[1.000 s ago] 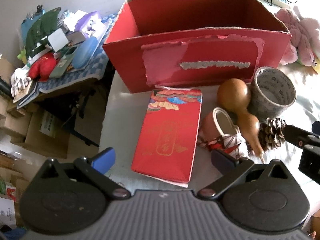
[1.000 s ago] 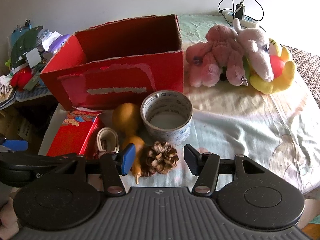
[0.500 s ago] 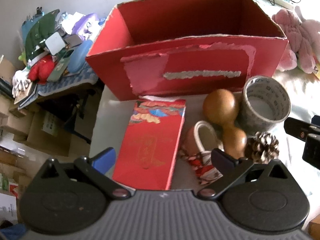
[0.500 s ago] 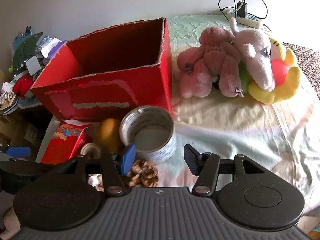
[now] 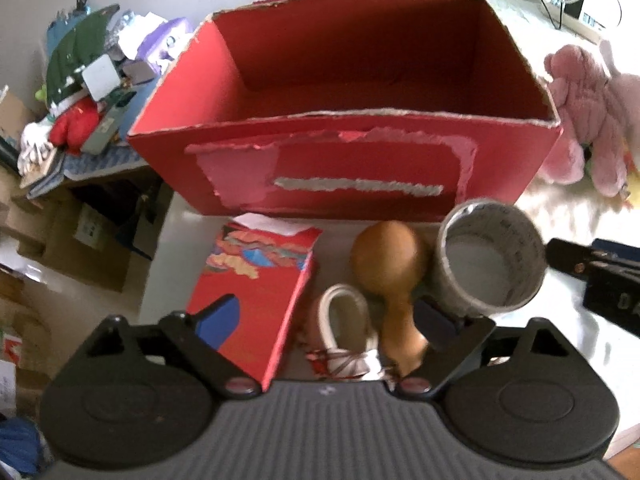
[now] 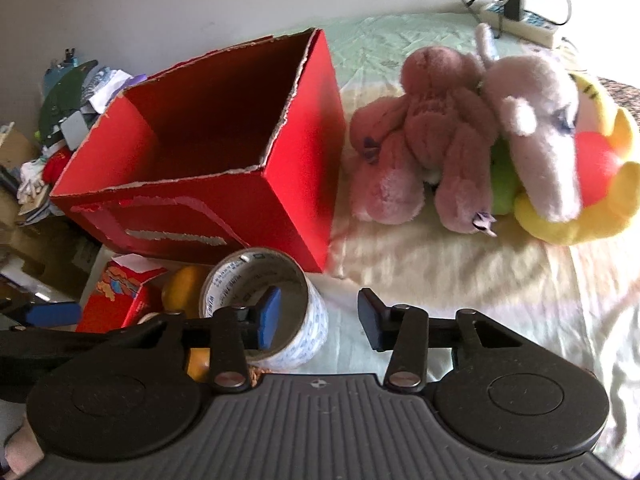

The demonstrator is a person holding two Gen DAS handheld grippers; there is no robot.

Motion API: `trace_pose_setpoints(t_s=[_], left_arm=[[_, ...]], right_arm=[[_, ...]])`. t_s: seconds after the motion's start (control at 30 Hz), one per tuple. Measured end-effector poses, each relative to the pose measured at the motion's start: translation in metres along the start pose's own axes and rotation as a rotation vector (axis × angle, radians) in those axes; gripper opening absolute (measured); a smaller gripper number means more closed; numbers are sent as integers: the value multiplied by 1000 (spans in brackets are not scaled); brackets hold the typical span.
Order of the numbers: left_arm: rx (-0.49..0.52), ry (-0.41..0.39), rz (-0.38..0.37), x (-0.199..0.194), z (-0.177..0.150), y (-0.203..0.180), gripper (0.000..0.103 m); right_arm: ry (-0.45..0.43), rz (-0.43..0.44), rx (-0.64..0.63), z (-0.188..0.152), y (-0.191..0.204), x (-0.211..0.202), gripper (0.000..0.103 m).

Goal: Organize objects
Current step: 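Move the right gripper toward the clear tape roll beside the box, then close the right gripper on the rim of the tape roll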

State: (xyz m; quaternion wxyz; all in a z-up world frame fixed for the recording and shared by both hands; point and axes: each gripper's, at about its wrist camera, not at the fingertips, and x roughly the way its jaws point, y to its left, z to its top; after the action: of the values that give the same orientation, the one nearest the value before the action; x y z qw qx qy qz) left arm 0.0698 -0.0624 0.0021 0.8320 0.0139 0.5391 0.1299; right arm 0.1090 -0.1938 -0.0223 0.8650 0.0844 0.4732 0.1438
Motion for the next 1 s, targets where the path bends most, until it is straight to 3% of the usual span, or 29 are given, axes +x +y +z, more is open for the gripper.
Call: trace_pose_setpoints(t_s=[0.23,0.4,0.5,0.67,0.83,0.9,1.0], left_arm=[[-61,-24,-108,-5,7,-7,81],[-69,14,-142,9,13,-20,58],[-76,50,-186,19,14,-22,51],[-36,23,-193,22,16,-25,46],[-8,49,-235,29,23,-26,44],[23,53,-260,30,25,-29,30],[68,46,-299,27,29,-35,19]], right_arm=[[46,45,-29,9,-5,26,36],[97,70,-25,7,-11,43,29],[119,84,-8,6,-14,49,29],[138,116,38,7,-18,52,17],[119,87,44,8,-19,47,14],[105,84,59,6,-21,43,14],[82,77,94,4,-27,31,14]])
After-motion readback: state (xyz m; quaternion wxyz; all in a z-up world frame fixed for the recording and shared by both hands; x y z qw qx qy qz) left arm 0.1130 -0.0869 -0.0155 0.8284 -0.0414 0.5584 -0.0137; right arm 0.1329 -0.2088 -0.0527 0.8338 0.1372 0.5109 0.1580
